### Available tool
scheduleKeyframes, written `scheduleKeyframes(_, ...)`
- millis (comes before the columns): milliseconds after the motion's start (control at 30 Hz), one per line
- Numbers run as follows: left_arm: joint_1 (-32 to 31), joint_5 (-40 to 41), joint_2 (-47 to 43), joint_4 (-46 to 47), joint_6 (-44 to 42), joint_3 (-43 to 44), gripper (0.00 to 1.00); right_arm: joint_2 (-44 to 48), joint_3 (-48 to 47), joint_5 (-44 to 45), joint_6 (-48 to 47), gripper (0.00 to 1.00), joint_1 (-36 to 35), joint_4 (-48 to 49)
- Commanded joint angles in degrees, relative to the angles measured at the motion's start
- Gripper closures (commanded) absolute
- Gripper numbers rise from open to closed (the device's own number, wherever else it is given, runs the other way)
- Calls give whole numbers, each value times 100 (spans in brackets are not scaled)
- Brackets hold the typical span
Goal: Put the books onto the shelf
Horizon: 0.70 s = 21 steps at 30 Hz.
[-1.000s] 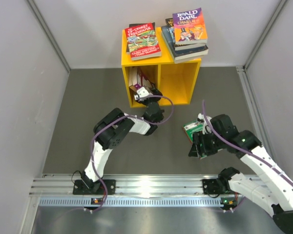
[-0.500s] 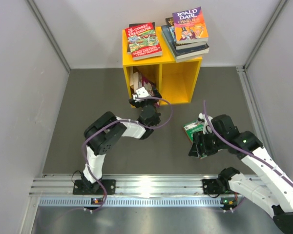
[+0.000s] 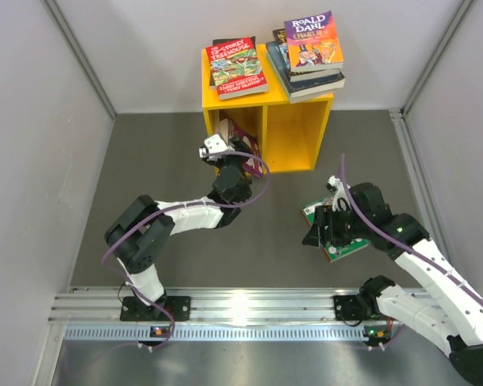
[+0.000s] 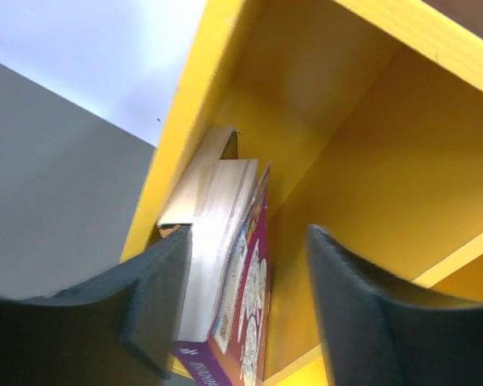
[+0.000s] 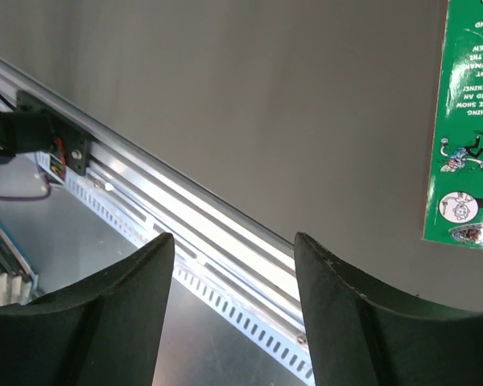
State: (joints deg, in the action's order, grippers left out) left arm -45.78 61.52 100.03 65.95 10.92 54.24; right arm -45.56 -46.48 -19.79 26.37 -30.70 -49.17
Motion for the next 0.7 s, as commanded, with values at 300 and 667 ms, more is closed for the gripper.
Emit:
scheduleKeyframes(300, 306, -736, -1642, -4665, 1693, 816, 13, 566, -274, 476, 571, 38, -24, 284)
scheduleKeyframes(667, 1291, -3294, -2356, -6938, 3662, 712, 26, 329, 86, 239, 922, 38, -15, 1208)
